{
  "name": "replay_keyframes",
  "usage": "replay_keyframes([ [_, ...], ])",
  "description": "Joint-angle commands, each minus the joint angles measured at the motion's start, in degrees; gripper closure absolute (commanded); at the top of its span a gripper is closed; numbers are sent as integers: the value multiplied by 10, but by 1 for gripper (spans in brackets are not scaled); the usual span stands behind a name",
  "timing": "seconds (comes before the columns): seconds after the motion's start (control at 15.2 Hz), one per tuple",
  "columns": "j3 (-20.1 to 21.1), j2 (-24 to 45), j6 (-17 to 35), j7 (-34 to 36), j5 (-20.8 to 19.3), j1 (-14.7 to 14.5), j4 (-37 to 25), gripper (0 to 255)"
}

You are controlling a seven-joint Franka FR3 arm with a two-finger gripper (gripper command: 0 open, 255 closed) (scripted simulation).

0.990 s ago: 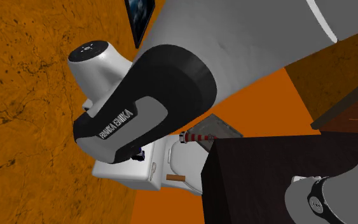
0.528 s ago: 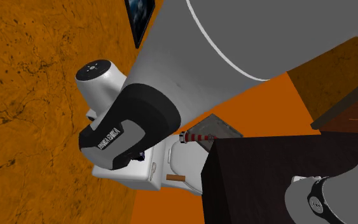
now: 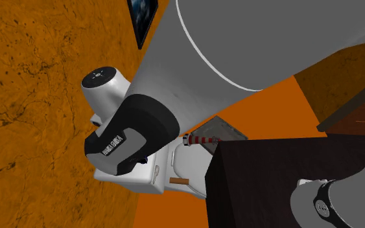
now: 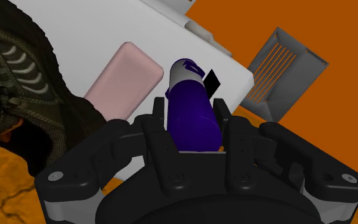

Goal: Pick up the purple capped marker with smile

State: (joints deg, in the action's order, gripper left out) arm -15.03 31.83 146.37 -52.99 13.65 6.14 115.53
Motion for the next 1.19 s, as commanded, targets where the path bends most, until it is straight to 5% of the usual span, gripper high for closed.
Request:
replay_keyframes([
  [0.0, 0, 0, 0, 0, 0, 0, 0, 255],
  [1.12, -25, -78, -72, 22, -34, -19, 4, 255],
])
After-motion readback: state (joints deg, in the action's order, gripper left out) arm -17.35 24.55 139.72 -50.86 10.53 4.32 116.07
